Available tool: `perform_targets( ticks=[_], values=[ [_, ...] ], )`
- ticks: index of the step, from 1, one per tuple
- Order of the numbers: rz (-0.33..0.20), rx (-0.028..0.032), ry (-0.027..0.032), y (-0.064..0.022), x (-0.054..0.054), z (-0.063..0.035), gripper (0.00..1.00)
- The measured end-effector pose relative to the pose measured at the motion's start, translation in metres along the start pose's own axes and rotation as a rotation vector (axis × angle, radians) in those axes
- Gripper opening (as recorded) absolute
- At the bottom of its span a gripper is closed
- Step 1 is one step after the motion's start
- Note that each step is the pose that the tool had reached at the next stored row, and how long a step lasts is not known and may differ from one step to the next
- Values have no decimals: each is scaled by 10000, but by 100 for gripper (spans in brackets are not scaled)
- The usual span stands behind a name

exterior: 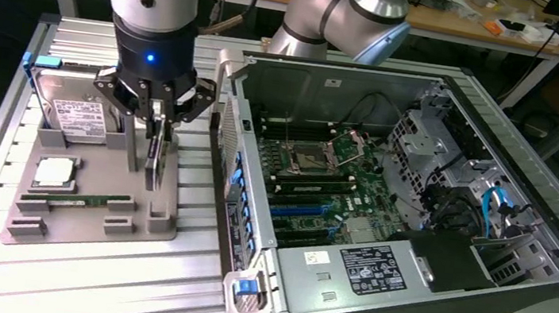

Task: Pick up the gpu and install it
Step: 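Pick up the gpu and move the gpu toward the slot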

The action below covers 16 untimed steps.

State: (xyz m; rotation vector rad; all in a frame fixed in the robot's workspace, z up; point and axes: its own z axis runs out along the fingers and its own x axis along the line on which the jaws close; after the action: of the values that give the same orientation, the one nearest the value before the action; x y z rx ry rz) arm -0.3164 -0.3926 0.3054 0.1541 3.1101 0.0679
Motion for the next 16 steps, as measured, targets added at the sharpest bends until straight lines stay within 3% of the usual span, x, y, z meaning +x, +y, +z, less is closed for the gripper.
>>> perform_targets(
  ticks=[16],
  values=[
    [0, -1, -2, 58, 0, -207, 27]
  ],
)
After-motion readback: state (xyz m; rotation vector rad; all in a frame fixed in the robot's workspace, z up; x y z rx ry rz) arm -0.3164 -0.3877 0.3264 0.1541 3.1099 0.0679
